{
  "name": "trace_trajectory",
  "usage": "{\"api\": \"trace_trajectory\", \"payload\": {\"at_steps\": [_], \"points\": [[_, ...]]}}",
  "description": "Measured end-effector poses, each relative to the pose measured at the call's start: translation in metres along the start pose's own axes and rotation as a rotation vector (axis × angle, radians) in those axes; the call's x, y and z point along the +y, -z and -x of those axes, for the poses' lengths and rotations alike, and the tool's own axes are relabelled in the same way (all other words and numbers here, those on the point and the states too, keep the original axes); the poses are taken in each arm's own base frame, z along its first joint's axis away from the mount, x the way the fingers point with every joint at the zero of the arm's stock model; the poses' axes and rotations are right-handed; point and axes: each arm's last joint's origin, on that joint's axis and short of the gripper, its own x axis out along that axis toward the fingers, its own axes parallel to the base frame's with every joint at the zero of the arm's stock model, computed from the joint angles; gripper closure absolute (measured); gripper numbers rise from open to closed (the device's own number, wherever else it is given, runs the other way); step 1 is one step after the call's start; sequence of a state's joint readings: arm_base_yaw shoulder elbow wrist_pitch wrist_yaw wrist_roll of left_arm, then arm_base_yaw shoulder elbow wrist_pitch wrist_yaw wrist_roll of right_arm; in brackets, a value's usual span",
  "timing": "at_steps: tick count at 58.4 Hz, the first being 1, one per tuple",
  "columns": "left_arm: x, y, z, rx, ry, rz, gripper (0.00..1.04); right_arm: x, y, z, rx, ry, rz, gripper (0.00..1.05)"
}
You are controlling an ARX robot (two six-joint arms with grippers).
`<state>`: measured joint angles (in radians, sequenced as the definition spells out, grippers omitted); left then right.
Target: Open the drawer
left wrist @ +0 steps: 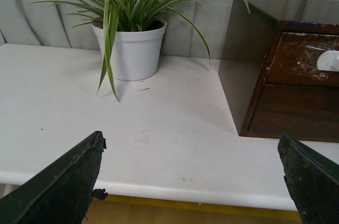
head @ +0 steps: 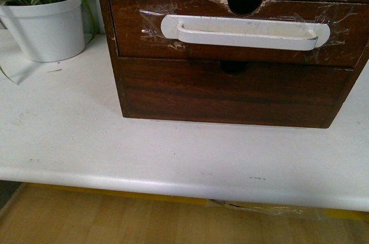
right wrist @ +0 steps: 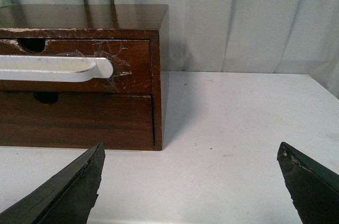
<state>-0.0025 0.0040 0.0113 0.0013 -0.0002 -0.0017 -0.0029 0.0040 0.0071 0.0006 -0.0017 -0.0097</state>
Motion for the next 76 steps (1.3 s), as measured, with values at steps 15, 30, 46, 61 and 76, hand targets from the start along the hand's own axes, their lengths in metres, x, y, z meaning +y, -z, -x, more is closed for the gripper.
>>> {"api": "trace_trajectory", "payload": {"at_steps": [15, 30, 46, 61, 76], "points": [[0.0, 0.0, 0.0, 0.0, 0.0, 0.0, 0.06, 0.0, 0.0, 0.0, 0.0, 0.0, 0.0, 0.09], [0.0, 0.0, 0.0, 0.0, 0.0, 0.0, 0.06, 0.0, 0.0, 0.0, 0.0, 0.0, 0.0, 0.09], [0.0, 0.0, 0.0, 0.0, 0.0, 0.0, 0.06, 0.0, 0.0, 0.0, 0.0, 0.0, 0.0, 0.09], [0.0, 0.0, 0.0, 0.0, 0.0, 0.0, 0.06, 0.0, 0.0, 0.0, 0.0, 0.0, 0.0, 0.09], [-0.0001, 0.0006, -0.0003, 0.011, -0.028, 0.012, 0.06, 0.0002, 0.0011, -0.0004, 0.032, -0.057, -0.009, 0.09]]}}
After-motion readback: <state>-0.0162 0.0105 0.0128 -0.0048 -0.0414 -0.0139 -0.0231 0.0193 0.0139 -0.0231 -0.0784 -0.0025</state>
